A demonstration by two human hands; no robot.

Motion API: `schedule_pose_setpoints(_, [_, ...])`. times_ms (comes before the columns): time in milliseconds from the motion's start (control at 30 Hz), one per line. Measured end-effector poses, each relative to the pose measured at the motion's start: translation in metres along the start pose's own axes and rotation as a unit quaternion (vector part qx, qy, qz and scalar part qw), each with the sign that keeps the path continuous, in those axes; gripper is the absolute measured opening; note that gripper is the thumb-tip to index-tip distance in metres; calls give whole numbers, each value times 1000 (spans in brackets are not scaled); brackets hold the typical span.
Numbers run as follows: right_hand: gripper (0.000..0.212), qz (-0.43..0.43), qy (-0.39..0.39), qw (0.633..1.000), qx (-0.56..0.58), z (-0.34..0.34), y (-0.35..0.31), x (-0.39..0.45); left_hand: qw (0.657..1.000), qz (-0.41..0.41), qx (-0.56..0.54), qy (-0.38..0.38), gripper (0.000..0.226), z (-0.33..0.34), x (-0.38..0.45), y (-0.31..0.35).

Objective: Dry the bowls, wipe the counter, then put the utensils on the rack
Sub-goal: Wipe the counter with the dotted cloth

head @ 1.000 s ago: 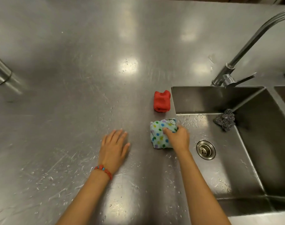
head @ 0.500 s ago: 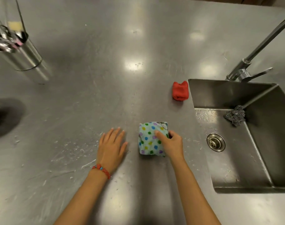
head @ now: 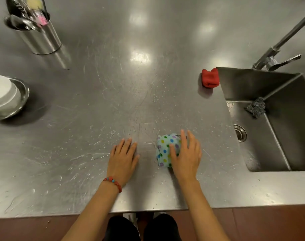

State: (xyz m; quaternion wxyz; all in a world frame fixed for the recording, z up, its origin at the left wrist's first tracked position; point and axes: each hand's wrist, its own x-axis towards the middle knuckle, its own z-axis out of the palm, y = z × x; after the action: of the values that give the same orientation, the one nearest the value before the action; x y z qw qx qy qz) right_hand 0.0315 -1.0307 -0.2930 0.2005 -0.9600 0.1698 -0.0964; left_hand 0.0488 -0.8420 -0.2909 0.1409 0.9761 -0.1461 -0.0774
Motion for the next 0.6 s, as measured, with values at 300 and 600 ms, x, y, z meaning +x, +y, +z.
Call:
schedule_pose_setpoints(300, [51,-93,-142,980,-107,30,-1,59,1000,-7,21,-1,50,10,0,-3])
schedule_pose_setpoints(600, [46,-161,-117,975,-97,13,18,-15,998,-18,-22,48,48,13,18,7])
